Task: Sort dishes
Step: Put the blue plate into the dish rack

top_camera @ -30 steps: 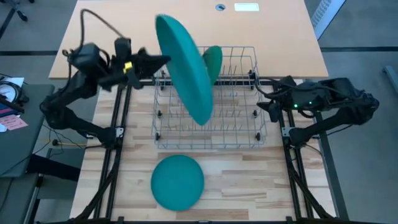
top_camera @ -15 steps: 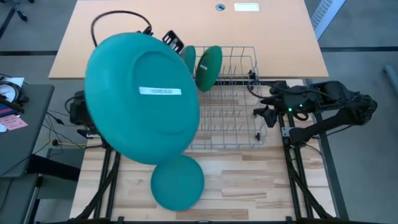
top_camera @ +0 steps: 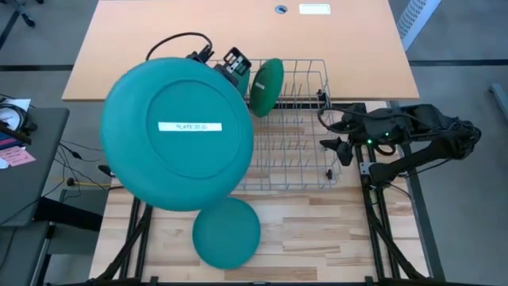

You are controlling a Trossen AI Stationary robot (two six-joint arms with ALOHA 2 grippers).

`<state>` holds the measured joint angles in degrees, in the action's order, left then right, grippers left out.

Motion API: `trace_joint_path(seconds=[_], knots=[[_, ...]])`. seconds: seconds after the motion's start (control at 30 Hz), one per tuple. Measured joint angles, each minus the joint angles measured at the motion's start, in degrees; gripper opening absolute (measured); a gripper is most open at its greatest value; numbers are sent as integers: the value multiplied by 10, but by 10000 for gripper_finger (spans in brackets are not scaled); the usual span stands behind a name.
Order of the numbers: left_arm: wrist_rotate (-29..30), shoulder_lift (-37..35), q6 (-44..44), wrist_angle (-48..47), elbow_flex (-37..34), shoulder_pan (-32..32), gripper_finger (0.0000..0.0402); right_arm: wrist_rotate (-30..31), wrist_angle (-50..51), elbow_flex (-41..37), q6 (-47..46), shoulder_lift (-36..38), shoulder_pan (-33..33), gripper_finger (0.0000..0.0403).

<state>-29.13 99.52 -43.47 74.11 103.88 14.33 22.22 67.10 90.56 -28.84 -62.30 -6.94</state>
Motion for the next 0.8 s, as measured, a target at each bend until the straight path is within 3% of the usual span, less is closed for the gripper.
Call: trace_joint_path(seconds=[0.37,0.47,0.53,0.7,0.8], knots=[[64,-33,29,-28,0,0,0,6,-1,0,-11,-9,15,282],[126,-47,36,-57,0,0,0,6,-5,0,-11,-18,26,282],[229,-60,46,-93,0,0,0,6,-6,0,-11,-22,36,282],[572,-92,142,-174,0,-24,0,2,-20,0,-12,-35,45,282],[737,-101,203,-191,0,-31,0,2,-36,1,-12,-39,45,282]])
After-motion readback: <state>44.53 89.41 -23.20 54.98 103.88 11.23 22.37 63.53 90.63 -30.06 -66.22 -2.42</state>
